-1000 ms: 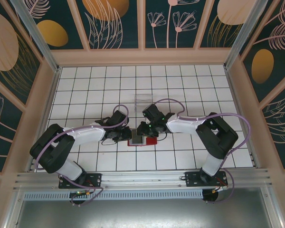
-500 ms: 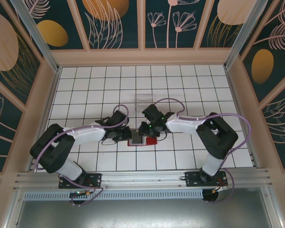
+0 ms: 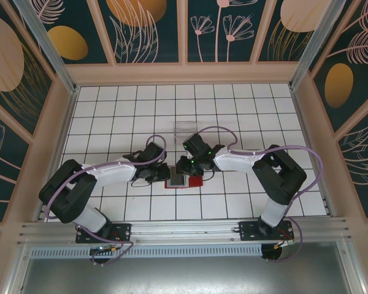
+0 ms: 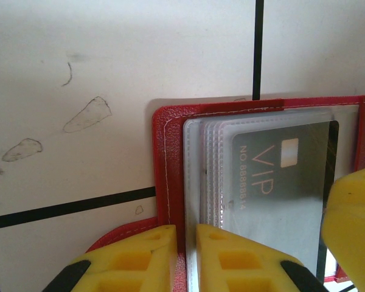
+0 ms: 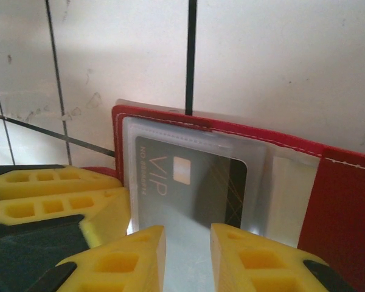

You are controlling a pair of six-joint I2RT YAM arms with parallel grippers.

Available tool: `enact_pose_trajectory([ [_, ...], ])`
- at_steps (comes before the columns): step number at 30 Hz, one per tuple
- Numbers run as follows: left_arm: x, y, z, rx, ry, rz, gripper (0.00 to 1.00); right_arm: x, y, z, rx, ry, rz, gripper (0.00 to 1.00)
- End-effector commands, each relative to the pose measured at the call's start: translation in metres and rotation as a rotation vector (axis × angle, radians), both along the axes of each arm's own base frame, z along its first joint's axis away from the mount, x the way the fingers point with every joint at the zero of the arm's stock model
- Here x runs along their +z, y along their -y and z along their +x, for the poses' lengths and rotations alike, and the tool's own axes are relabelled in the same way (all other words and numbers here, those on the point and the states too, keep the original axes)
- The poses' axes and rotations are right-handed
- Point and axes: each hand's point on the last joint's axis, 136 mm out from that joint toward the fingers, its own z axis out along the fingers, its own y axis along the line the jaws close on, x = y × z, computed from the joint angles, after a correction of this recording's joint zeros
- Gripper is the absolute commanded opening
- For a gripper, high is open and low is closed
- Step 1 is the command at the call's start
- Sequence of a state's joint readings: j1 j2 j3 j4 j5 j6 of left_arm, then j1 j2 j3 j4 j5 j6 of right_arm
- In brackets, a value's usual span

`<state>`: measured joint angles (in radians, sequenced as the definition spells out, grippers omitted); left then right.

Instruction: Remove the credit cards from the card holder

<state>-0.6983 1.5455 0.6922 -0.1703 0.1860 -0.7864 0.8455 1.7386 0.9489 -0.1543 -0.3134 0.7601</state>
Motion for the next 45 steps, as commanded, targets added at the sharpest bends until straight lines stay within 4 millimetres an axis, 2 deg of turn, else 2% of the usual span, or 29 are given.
enact_pose_trajectory([
  [1,-0.022,-0.012,-0.012,-0.015,-0.059,0.070,0.18,-0.013,0.005,-0.004,0.005,-0.008,-0.049,0.27],
  [10,-0.020,-0.011,-0.009,-0.020,-0.056,0.077,0.18,-0.015,0.016,-0.003,-0.006,0.011,-0.129,0.27],
  [22,-0.018,-0.010,-0.007,-0.021,-0.052,0.084,0.18,0.005,0.016,0.001,-0.015,0.042,-0.113,0.27],
  [38,0.027,0.000,0.009,-0.001,0.034,0.021,0.27,0.024,0.010,0.002,-0.020,0.073,-0.046,0.27],
  [42,0.031,0.001,0.010,-0.001,0.041,0.014,0.28,0.023,0.011,0.002,-0.024,0.073,-0.047,0.27],
  [45,0.026,0.003,0.007,-0.009,0.022,0.011,0.29,0.022,0.011,0.001,-0.024,0.070,-0.046,0.27],
])
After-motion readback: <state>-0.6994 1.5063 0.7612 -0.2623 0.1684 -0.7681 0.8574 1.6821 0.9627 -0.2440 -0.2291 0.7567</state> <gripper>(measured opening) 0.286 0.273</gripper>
